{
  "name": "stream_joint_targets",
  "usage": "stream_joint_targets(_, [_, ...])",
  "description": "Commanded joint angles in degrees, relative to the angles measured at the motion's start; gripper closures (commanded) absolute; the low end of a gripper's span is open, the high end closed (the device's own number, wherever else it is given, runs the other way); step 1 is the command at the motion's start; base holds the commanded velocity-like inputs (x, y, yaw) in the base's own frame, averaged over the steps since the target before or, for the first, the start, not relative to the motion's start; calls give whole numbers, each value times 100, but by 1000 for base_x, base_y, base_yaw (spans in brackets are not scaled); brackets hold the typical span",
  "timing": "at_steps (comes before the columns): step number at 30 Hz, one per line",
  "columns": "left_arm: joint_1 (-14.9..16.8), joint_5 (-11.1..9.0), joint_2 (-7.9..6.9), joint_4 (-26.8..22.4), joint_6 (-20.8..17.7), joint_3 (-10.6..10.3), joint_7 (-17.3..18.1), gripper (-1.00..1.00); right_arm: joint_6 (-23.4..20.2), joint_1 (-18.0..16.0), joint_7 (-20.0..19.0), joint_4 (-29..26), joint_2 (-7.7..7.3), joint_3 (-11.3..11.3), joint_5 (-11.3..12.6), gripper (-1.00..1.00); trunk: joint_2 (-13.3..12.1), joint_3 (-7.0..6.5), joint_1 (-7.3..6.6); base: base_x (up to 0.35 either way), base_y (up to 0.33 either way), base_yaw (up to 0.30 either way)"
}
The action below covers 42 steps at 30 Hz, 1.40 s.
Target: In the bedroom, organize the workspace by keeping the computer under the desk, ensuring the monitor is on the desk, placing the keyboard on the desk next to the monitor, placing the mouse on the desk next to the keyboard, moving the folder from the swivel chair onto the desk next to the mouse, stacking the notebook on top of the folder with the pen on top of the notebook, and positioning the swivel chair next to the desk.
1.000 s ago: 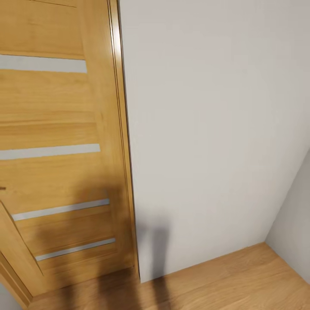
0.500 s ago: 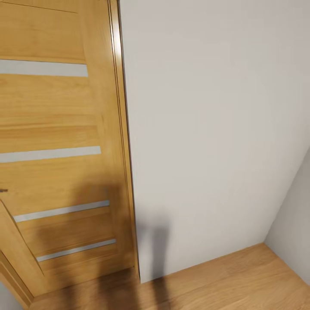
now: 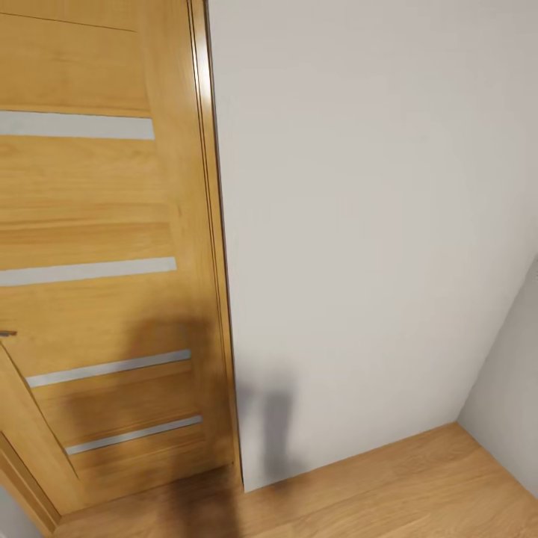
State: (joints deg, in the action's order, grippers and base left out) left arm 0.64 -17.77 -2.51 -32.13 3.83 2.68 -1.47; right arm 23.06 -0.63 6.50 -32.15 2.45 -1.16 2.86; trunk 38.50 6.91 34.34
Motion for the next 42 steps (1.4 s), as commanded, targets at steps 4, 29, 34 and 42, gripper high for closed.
stream_joint_targets(4, [6,-111,-82,176,343,81,-28,-100,22,-26,310,89,23,-3,299,-100,-155,-63,-87,0,0,0])
stream_joint_targets(29, [9,-66,-37,2074,2388,-249,9,-100,1189,-34,395,1025,299,144,278,-100,-195,-15,-109,0,0,122])
stream_joint_targets(34, [7,-69,42,2111,2477,-408,10,-100,1192,-38,404,1030,296,142,280,-100,-195,-15,-109,-99,0,276])
stream_joint_targets(42, [10,-74,73,2117,2437,-429,7,-100,1192,-42,412,1047,298,142,277,-100,-195,-14,-109,-305,-1,285])
